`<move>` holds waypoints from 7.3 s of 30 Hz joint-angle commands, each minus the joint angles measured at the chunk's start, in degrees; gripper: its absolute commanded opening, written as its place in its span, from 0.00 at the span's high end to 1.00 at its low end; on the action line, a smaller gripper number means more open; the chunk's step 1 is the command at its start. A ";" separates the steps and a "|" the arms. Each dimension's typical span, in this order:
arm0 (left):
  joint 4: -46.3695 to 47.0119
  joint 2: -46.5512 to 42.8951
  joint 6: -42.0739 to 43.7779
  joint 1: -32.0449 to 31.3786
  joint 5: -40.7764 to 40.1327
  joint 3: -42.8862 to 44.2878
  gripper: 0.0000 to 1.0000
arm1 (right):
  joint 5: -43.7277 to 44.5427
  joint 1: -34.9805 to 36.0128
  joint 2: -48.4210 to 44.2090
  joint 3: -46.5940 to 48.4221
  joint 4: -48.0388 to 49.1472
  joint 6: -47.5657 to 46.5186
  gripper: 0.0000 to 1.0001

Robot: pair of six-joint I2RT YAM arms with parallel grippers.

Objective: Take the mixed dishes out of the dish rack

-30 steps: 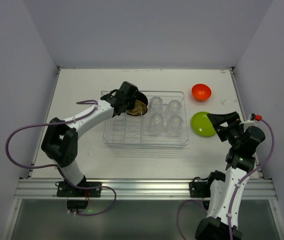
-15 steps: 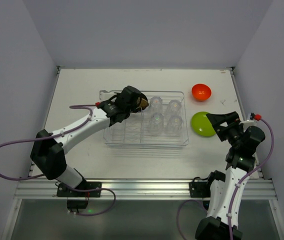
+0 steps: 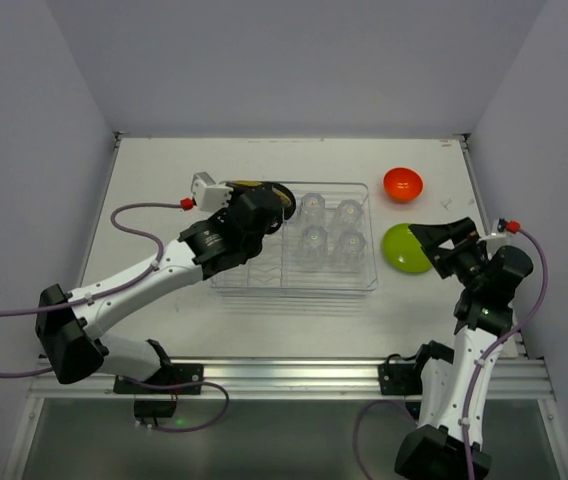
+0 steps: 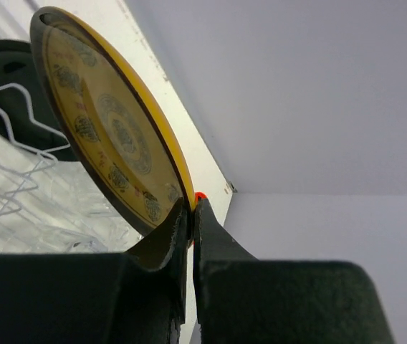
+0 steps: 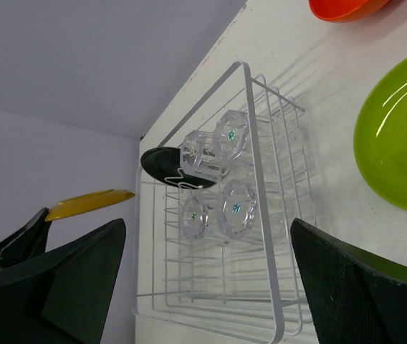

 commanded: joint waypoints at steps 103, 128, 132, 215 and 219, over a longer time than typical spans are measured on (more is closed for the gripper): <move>-6.97 -27.83 80.21 15.69 16.33 -13.70 0.00 | 25.69 -1.03 33.47 1.02 7.79 -7.34 0.90; -9.41 -21.08 73.80 15.69 16.59 -10.63 0.00 | 37.11 9.09 38.75 9.37 0.85 -9.72 0.21; -14.43 -16.33 66.34 15.69 15.62 -6.59 0.00 | 42.54 9.35 36.48 9.91 -3.01 -9.89 0.11; -12.68 25.62 -18.75 19.29 23.10 14.87 1.00 | 5.21 9.88 7.64 4.37 -6.89 -11.65 0.01; -12.33 23.85 -19.19 18.68 20.64 14.87 1.00 | 4.68 9.88 8.43 4.72 -6.98 -11.92 0.01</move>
